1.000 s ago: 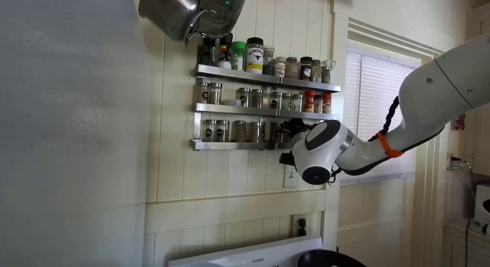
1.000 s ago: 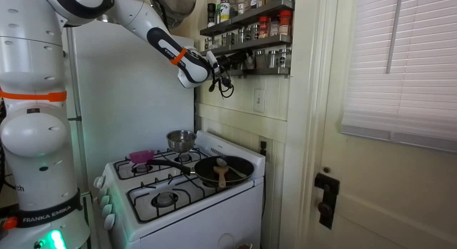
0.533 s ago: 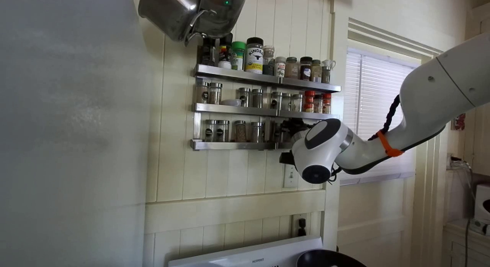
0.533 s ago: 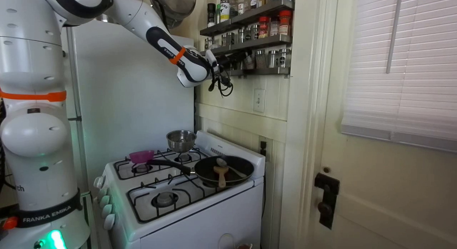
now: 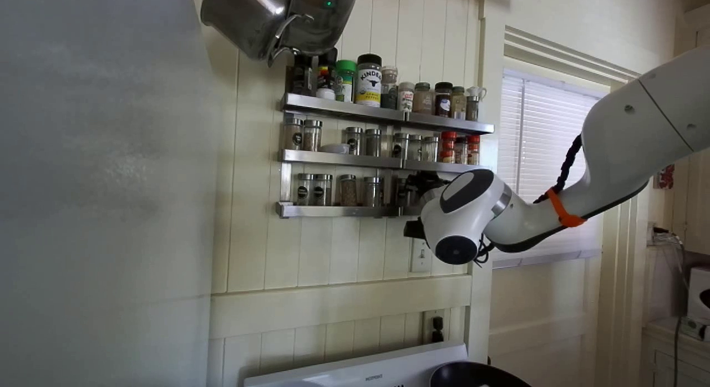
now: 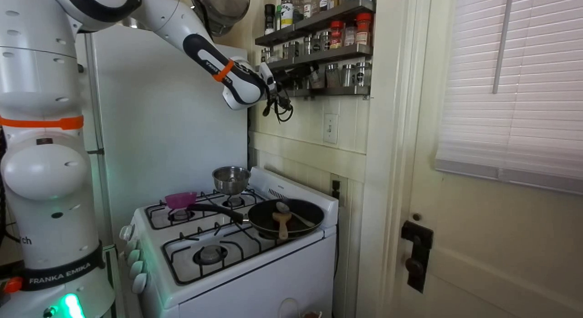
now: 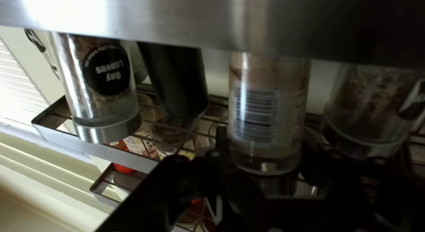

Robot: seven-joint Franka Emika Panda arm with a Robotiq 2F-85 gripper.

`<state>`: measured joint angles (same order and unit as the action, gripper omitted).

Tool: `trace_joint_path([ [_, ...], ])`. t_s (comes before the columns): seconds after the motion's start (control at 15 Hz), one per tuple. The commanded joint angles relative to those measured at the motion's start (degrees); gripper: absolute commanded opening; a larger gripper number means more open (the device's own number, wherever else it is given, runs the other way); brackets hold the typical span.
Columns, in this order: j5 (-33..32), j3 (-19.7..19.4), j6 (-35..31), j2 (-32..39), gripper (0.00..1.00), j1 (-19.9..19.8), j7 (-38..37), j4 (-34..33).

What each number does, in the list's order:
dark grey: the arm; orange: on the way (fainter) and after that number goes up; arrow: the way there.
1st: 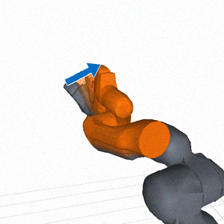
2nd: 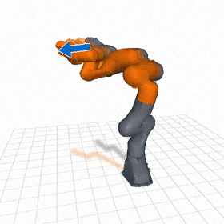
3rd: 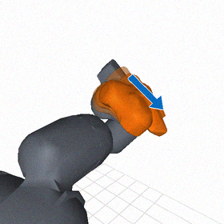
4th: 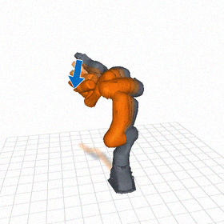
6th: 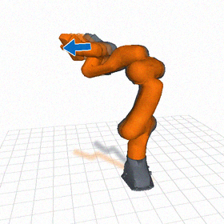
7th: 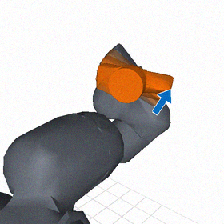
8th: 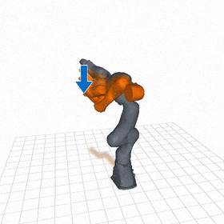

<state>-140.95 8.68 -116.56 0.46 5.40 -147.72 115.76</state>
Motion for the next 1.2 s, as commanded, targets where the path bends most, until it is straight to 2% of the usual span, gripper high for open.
trace_joint_path([
  [0.0, 3.03, -0.50, -3.17, -3.41, 0.25, 0.74, 2.47, 1.64],
  [1.13, 9.09, -1.88, -9.19, -5.56, 0.25, 0.50, 7.27, 1.74],
])
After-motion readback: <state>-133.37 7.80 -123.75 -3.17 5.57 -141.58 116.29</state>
